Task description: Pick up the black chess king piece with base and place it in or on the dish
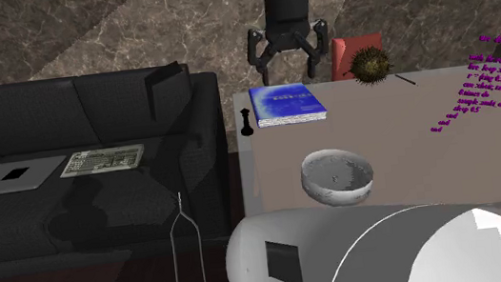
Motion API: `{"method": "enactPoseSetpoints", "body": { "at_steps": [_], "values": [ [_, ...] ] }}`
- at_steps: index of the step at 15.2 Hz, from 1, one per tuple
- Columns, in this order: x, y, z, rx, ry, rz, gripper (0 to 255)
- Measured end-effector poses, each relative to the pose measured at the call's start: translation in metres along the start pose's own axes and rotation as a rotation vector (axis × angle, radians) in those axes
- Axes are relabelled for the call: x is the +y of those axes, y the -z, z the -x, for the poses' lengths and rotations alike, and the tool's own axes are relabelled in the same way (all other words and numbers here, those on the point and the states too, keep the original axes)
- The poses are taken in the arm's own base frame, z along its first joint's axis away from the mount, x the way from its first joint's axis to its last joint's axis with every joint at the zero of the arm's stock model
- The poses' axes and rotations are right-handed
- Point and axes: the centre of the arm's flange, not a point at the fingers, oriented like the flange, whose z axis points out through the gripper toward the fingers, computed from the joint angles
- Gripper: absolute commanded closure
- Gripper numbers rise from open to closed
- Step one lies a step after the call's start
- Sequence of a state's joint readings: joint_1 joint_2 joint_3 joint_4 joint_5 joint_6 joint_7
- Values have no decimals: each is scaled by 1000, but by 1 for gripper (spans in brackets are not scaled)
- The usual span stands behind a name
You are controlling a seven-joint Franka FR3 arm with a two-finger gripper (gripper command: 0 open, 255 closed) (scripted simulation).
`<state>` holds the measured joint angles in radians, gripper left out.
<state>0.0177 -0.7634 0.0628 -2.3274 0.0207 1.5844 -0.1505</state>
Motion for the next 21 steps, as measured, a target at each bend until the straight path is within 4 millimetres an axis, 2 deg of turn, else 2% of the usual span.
{"method": "enactPoseSetpoints", "body": {
  "at_steps": [1, 3, 21],
  "values": [
    [0, 0, 0, 0, 0, 0, 0],
    [-3, -9, -15, -1, 3, -2, 0],
    [-28, -110, -225, -9, 54, -36, 0]
  ]
}}
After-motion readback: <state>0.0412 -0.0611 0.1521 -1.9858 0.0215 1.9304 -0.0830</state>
